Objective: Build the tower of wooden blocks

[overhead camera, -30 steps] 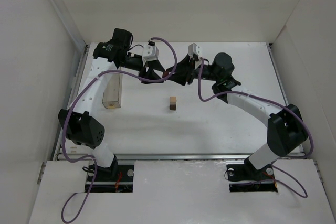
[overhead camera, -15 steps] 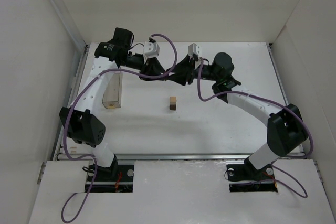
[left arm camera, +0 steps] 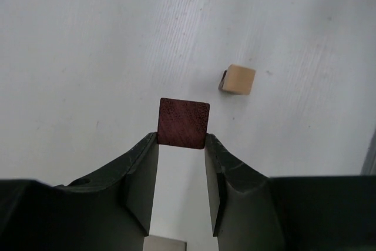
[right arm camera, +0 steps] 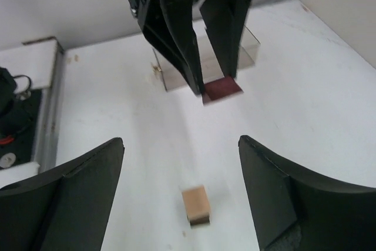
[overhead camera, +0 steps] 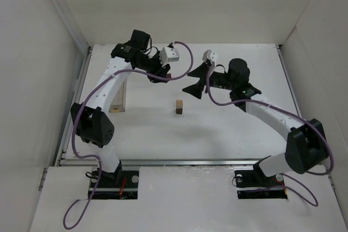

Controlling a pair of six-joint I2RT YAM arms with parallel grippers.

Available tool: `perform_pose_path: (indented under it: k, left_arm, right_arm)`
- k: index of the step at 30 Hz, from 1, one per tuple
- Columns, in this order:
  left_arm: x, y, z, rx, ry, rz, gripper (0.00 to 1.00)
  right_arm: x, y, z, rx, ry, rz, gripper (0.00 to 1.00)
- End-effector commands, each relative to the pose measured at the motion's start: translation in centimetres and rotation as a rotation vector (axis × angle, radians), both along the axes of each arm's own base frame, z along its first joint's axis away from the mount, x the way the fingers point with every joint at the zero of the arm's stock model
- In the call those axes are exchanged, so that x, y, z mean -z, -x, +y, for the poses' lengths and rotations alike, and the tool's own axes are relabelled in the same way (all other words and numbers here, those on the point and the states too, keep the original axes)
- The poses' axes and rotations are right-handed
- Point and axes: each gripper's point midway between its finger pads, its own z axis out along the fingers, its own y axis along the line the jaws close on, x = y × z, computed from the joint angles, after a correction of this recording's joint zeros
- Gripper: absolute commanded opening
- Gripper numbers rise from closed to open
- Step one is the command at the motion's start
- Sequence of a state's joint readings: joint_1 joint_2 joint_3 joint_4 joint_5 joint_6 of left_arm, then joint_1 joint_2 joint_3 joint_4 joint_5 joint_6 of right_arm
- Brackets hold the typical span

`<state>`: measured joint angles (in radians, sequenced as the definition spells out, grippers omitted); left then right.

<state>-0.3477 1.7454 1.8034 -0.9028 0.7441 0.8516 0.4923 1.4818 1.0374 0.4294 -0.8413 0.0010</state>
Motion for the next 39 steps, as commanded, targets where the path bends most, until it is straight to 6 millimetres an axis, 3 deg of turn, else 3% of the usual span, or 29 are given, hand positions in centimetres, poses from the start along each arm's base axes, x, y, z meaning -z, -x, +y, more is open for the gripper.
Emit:
perform_pose_path:
  k: [1, 2, 3, 5, 6, 8, 9, 10, 12, 13, 15, 22, 27, 39]
  left_arm:
    - [-0.7, -1.4, 1.0, -0.051, -0.146, -0.126, 0.00]
    - [-0.6, -1.3, 0.9, -0.053, -0.159, -0.132, 0.00]
    - [0.1, -1.4, 0.6, -0.052, -0.197, -0.136, 0.00]
    - [1.0, -0.7, 0.2, -0.026, -0.247, -0.128, 0.00]
    - [1.6, -0.4, -0.2, -0.002, -0.271, -0.127, 0.00]
    - [1.6, 0.7, -1.4, 0.046, -0.276, -0.131, 0.00]
    - [2.0, 0.8, -1.8, 0.056, -0.279, -0.124, 0.00]
    - [2.1, 1.1, -2.3, 0.069, -0.289, -0.132, 0.00]
    - [2.6, 1.6, -2.7, 0.100, -0.313, -0.136, 0.00]
    - [3.1, 2.0, -3.0, 0.126, -0.326, -0.128, 0.00]
    - [3.7, 3.2, -3.6, 0.182, -0.357, -0.120, 0.00]
    - [5.6, 4.3, -4.8, 0.227, -0.427, -0.096, 0.00]
    - [7.3, 4.7, -5.8, 0.221, -0.492, -0.079, 0.00]
    - [8.0, 4.1, -4.7, 0.149, -0.644, -0.099, 0.00]
  right_arm:
    - [-0.7, -0.1, -3.5, 0.125, 0.058, -0.032, 0.85]
    - [0.1, 0.2, -4.1, 0.147, 0.087, -0.019, 0.85]
    - [-0.5, 0.1, -5.4, 0.207, 0.107, -0.051, 0.85]
    - [1.4, 0.7, -7.2, 0.272, 0.162, 0.009, 0.85]
    - [0.3, 1.3, -8.5, 0.311, 0.156, -0.027, 0.85]
    - [1.6, 1.8, -10.8, 0.408, 0.189, -0.015, 0.86]
    - [-0.1, 2.7, -12.1, 0.454, 0.162, -0.060, 0.88]
    - [0.2, 2.6, -13.6, 0.521, 0.176, -0.067, 0.92]
    - [0.7, 3.6, -15.0, 0.566, 0.188, -0.075, 0.95]
    - [-0.6, 4.5, -15.5, 0.581, 0.166, -0.107, 0.95]
    - [0.1, 5.1, -16.4, 0.600, 0.191, -0.095, 0.95]
    - [0.8, 6.1, -16.8, 0.579, 0.235, -0.081, 0.95]
    - [0.0, 6.3, -16.7, 0.568, 0.232, -0.116, 0.95]
    - [0.0, 6.3, -16.7, 0.539, 0.272, -0.139, 0.95]
